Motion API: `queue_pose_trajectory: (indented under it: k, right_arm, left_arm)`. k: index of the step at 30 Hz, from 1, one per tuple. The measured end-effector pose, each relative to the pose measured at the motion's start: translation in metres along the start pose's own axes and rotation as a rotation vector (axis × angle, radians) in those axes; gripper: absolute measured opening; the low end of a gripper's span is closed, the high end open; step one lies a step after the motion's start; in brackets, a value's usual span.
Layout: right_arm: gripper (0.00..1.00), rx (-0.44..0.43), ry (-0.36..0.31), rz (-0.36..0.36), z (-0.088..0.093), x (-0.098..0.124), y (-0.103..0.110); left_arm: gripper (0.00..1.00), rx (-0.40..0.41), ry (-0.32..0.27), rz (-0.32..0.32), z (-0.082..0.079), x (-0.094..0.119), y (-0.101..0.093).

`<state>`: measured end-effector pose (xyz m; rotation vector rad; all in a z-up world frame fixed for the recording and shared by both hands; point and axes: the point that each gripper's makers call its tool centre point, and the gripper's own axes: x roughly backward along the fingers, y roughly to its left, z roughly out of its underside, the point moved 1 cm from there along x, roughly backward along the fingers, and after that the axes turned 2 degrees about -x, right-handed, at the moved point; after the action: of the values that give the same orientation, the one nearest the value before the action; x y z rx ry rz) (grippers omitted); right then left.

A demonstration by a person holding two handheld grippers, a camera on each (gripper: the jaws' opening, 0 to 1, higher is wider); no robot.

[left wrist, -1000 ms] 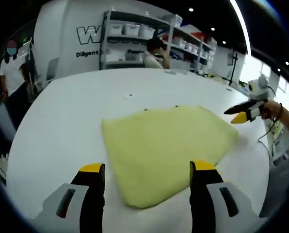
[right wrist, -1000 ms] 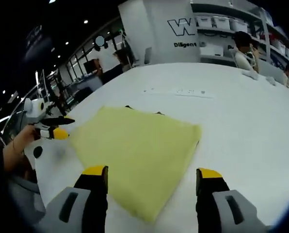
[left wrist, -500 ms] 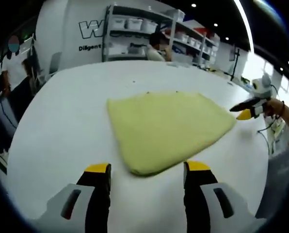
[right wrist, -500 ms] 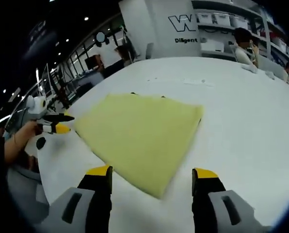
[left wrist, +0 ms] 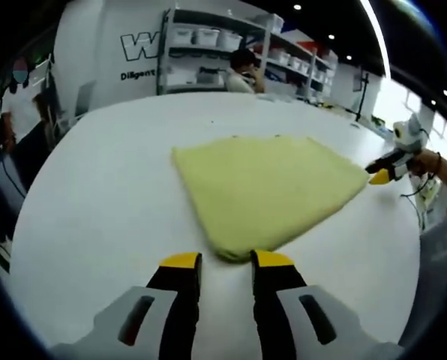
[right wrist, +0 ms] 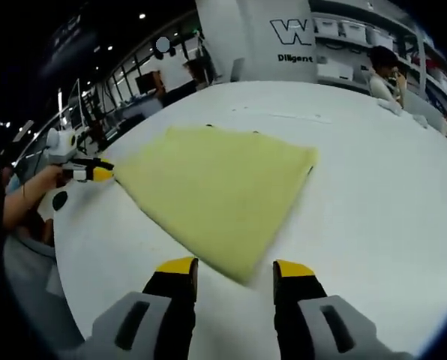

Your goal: Fold the garment on the visible template until the final outline fits inside the template.

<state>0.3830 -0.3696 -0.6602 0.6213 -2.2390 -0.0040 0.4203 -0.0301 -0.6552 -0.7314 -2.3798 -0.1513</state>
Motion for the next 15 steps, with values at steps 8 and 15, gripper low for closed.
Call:
queue_pose_trajectory:
  k: [8, 15]
  right_arm:
    - [0.21, 0.022, 0.01, 0.02, 0.0021, 0.0011, -0.0038]
    - [0.08, 0.029, 0.016, 0.028, 0.0047, 0.0002, -0.0063]
  left_arm:
    - [0.13, -0.076, 0.015, 0.037, -0.0004, -0.0047, -0.0056]
    - [0.03, -0.098, 0.0, 0.062, -0.0029, -0.0043, -0.0086]
